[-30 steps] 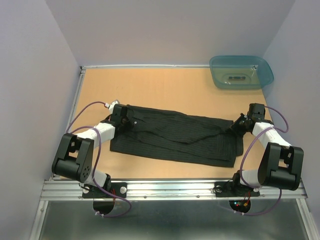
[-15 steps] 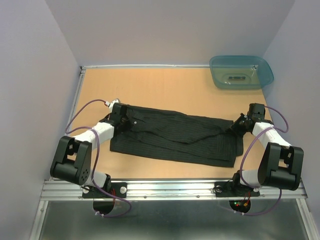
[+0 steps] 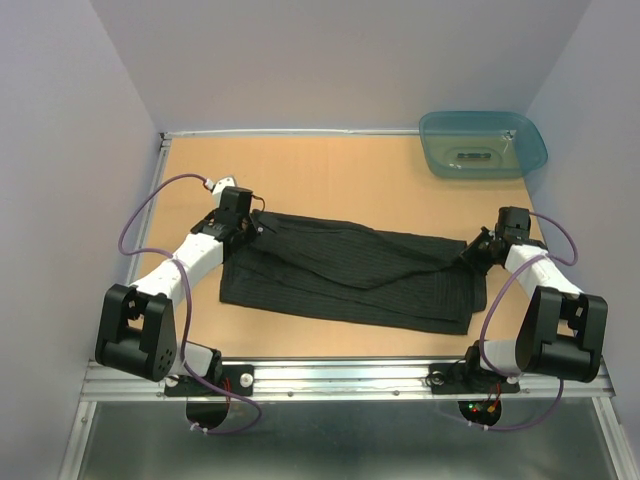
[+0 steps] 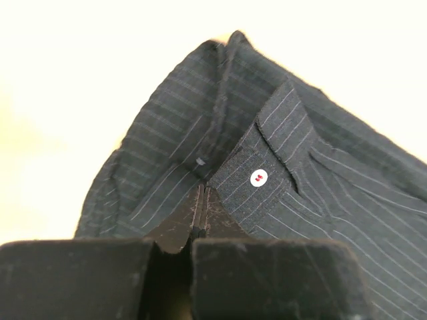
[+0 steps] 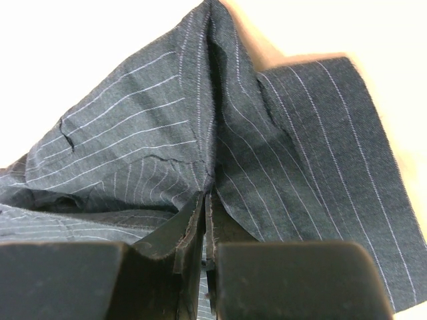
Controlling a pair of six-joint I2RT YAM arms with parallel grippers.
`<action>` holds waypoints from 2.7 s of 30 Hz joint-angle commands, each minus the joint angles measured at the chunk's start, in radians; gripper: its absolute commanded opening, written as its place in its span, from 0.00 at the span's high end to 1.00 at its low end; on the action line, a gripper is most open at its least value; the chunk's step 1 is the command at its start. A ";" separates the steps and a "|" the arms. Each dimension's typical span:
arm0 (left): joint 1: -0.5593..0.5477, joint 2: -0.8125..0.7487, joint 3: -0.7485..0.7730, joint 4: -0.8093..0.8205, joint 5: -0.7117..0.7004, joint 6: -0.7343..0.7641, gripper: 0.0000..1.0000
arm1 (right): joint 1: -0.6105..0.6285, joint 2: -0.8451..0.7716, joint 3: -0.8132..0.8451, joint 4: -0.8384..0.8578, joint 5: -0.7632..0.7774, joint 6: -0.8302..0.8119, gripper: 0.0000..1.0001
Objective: Fold and stack the long sleeve shirts
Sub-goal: Fold the shirt
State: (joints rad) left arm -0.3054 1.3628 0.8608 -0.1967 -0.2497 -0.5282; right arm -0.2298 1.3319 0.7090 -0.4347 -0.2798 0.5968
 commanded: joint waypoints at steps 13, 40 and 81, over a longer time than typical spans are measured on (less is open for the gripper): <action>0.040 0.053 -0.008 -0.040 0.013 0.070 0.94 | -0.009 -0.016 0.029 -0.067 0.039 -0.077 0.73; 0.038 0.084 0.017 0.269 0.352 -0.024 0.22 | 0.164 -0.082 -0.095 0.401 -0.049 0.070 0.33; 0.135 0.165 0.020 0.131 0.116 -0.058 0.55 | 0.724 0.121 0.089 0.399 0.068 -0.204 0.32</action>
State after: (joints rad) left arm -0.1745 1.5108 0.8249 -0.0505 -0.1471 -0.6205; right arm 0.4644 1.4231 0.8177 -0.0364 -0.2462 0.4103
